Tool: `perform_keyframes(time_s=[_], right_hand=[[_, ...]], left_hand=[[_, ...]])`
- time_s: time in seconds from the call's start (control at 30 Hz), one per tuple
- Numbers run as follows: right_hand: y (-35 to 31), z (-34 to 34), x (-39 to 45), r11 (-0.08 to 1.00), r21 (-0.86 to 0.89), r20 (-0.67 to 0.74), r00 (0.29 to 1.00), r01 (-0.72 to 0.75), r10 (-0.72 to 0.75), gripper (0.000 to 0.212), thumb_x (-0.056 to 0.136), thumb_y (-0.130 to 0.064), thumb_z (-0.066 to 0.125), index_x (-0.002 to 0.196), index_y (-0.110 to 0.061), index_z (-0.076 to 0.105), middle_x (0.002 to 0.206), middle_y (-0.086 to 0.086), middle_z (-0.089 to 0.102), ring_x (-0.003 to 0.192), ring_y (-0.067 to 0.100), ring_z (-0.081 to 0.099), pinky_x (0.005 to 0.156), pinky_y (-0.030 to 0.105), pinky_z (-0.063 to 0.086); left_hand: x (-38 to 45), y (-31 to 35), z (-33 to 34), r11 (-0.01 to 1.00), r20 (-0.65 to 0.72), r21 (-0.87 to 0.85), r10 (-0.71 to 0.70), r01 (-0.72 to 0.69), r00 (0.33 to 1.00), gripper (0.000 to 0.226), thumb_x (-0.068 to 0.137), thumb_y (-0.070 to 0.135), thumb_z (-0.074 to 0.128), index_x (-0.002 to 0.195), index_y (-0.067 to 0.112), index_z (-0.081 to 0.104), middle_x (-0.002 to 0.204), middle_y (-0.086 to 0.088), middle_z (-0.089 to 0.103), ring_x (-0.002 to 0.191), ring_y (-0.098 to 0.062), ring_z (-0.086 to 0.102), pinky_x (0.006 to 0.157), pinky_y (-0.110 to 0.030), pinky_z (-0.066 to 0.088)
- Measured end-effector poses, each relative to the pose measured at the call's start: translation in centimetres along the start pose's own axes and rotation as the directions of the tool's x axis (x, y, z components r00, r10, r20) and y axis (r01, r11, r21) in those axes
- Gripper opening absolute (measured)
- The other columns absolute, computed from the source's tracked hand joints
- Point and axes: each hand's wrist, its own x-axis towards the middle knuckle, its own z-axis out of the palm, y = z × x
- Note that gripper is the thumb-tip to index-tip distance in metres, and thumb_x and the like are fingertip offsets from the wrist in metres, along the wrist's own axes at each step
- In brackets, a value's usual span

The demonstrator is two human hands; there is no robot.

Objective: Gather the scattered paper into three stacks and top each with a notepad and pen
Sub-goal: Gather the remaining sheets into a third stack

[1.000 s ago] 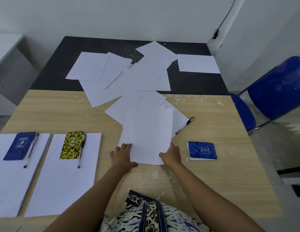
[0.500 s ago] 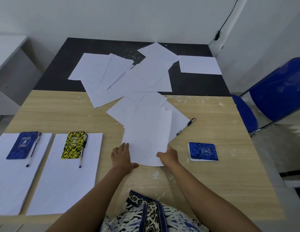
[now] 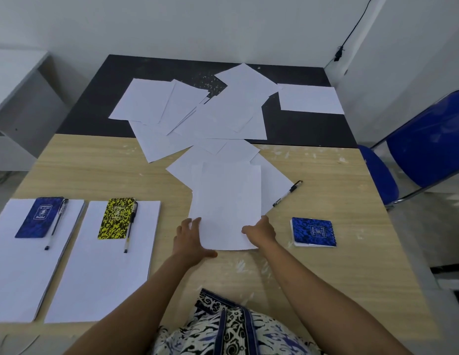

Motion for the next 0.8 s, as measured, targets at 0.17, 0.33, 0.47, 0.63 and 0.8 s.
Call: perform_keyframes(time_s=[0.17,0.33,0.47,0.63,0.8], right_hand=[[0.8,-0.5,1.5,0.96,0.271,0.052,0.997,-0.074,0.062,0.046,0.08,-0.015,0.069,0.122,0.001,0.056,0.121,0.015,0.061,0.105,0.03,0.06,0.091,0.037,0.052],[0.4,-0.9,1.1,0.953,0.303,0.054,0.998,-0.002,-0.015,0.02,0.083,-0.007,0.067,0.102,-0.004,0.066,0.107,0.012,0.068,0.098,0.03,0.065,0.089,0.038,0.053],[-0.3,-1.2,1.0,0.962,0.25,-0.018,0.994,0.111,-0.11,0.018,0.085,-0.011,0.064,0.103,-0.007,0.065,0.105,0.007,0.067,0.09,0.023,0.062,0.077,0.028,0.049],[-0.3,-0.4,1.7,0.96,-0.054,-0.074,0.958,0.273,-0.277,0.029,0.078,-0.04,0.06,0.098,-0.018,0.06,0.106,-0.002,0.063,0.105,0.026,0.055,0.081,0.035,0.051],[0.3,-1.0,0.9,0.922,-0.232,-0.13,0.93,0.31,-0.345,0.034,0.089,-0.03,0.059,0.122,-0.022,0.054,0.121,-0.002,0.057,0.122,0.022,0.04,0.091,0.035,0.043]], left_hand=[[1.7,0.7,-1.3,0.864,-0.033,-0.449,-0.271,0.228,0.962,0.104,0.072,0.048,0.078,0.149,0.007,0.021,0.147,-0.016,0.029,0.134,-0.033,0.036,0.109,-0.048,0.034],[4.1,0.8,-2.5,0.808,0.056,-0.521,-0.288,0.274,0.956,0.055,0.081,0.015,0.072,0.128,0.002,0.047,0.127,-0.013,0.057,0.113,-0.031,0.056,0.094,-0.04,0.047],[5.8,1.5,-3.9,0.872,-0.032,-0.455,-0.221,0.183,0.975,0.038,0.081,0.015,0.066,0.117,0.01,0.053,0.114,-0.007,0.062,0.105,-0.03,0.059,0.095,-0.048,0.047],[8.1,2.4,-4.9,0.971,-0.157,-0.239,-0.065,0.026,0.985,0.04,0.084,0.019,0.064,0.121,0.012,0.052,0.132,-0.009,0.051,0.114,-0.032,0.051,0.093,-0.044,0.044],[10.5,2.9,-5.0,0.996,-0.016,-0.017,0.082,-0.082,0.997,0.055,0.085,0.036,0.067,0.13,0.015,0.043,0.161,-0.001,0.013,0.146,-0.024,0.016,0.11,-0.05,0.027]])
